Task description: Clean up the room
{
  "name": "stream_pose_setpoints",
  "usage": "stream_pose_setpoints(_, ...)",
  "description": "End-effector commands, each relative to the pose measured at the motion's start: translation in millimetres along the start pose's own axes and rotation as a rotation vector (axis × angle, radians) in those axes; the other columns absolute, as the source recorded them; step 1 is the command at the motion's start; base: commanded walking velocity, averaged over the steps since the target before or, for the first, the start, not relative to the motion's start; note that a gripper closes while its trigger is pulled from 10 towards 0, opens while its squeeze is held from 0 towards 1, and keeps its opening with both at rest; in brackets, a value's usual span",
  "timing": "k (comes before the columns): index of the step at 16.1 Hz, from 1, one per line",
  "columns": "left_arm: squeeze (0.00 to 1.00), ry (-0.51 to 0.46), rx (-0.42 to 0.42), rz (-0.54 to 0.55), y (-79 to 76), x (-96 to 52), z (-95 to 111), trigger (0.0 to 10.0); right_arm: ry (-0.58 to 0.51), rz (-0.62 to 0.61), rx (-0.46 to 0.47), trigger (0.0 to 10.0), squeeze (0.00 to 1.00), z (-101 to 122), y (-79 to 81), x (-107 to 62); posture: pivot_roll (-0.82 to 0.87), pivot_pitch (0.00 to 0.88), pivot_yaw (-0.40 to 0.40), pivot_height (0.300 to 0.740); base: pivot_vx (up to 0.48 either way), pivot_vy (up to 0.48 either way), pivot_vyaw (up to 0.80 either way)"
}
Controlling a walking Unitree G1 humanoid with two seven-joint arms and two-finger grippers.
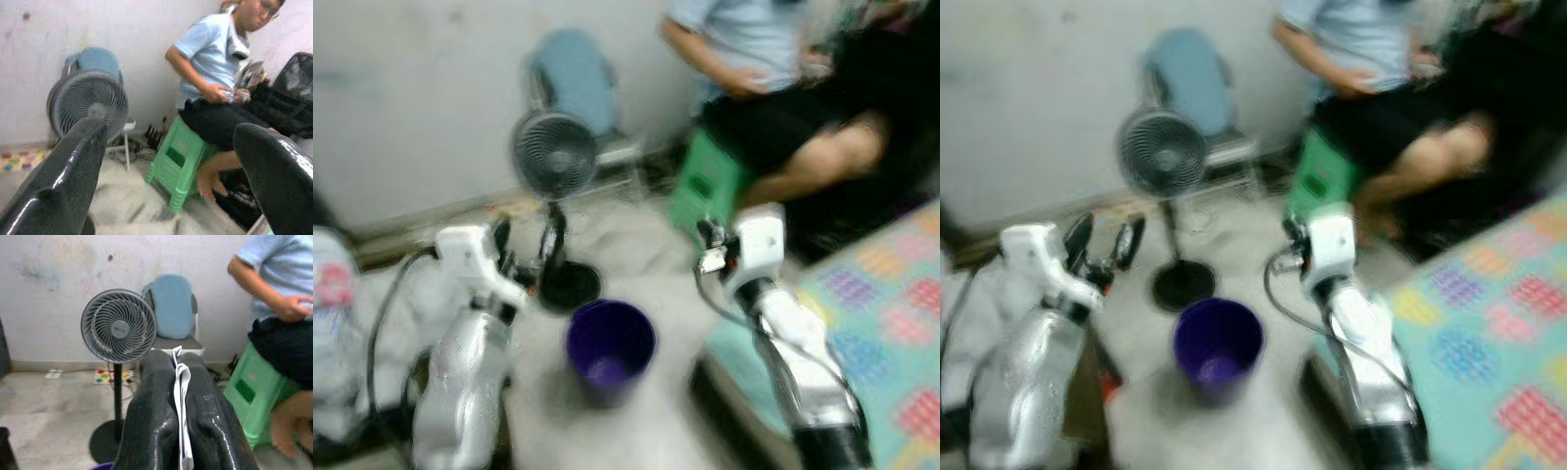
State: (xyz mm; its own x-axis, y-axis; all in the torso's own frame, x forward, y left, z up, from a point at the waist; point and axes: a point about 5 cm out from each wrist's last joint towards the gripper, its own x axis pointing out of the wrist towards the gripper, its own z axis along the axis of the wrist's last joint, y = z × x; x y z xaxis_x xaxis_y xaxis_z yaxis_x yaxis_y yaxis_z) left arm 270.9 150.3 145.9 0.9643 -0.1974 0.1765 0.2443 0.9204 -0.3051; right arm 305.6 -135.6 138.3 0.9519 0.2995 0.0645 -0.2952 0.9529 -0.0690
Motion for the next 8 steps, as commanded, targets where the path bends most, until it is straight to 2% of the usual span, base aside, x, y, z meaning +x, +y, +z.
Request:
stream_pose_setpoints(1,0.00,-0.018,0.019,0.001,3.2,1.8,6.5,10.0,-0.031,0.025,-0.008,10.0,0.00,9.5,5.5,6.4,-0.07,0.000,0.004,0.740,0.349,0.000,0.00)
stream_pose_setpoints(8,0.00,-0.014,0.022,0.011,4.0,2.6,6.3,10.0,-0.031,0.019,-0.007,10.0,0.00,10.1,4.6,7.1,-0.07,0.000,0.004,0.740,0.326,0.000,0.00)
